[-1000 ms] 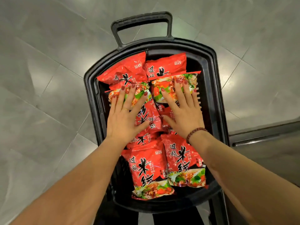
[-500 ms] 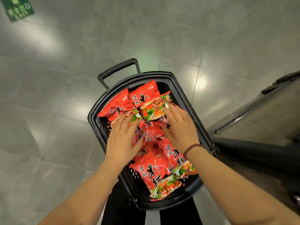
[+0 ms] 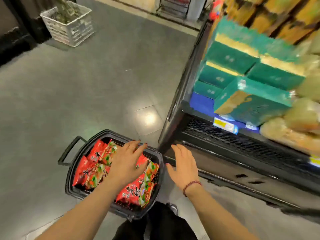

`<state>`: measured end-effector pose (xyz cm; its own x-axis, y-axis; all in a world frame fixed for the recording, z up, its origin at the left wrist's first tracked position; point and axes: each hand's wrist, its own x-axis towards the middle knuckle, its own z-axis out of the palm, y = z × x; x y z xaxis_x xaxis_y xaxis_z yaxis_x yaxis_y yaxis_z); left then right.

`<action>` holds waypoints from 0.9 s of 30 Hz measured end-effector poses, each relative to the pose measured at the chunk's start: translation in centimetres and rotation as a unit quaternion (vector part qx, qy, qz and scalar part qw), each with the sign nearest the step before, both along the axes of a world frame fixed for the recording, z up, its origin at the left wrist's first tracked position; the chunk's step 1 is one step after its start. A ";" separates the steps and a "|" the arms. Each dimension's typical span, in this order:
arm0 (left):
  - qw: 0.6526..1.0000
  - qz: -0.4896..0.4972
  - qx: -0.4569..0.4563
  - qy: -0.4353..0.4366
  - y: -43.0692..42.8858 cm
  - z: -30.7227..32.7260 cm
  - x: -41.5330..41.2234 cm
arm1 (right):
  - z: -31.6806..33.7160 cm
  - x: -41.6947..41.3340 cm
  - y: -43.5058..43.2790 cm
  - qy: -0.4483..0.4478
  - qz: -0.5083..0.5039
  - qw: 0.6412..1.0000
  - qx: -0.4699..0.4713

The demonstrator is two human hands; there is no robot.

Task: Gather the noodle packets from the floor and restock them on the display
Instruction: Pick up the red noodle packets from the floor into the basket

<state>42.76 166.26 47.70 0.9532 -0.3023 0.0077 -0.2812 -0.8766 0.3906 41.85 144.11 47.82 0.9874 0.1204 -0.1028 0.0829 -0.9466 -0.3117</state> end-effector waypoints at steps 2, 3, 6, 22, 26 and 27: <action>0.998 -0.067 -0.005 -0.010 -3.8 1.9 0.6 | 2.2 -2.1 -3.4 -0.026 -0.051 0.998 -0.004; 0.995 -0.100 -0.010 -0.016 -5.9 2.9 0.7 | 3.2 -3.1 -5.1 -0.035 -0.079 0.996 -0.009; 0.979 -0.198 -0.017 -0.046 -12.6 5.4 0.7 | 6.0 -6.4 -10.5 -0.076 -0.180 0.981 0.008; 0.843 -0.525 -0.017 -0.116 -51.8 12.7 -16.3 | 11.7 -37.2 -40.2 -0.105 -0.542 0.834 -0.006; 0.812 -0.569 -0.047 -0.123 -60.2 13.6 -22.9 | 12.7 -45.1 -45.8 -0.106 -0.590 0.800 -0.024; 0.805 -0.579 -0.050 -0.119 -61.9 13.7 -24.3 | 12.9 -46.8 -47.0 -0.109 -0.603 0.790 -0.025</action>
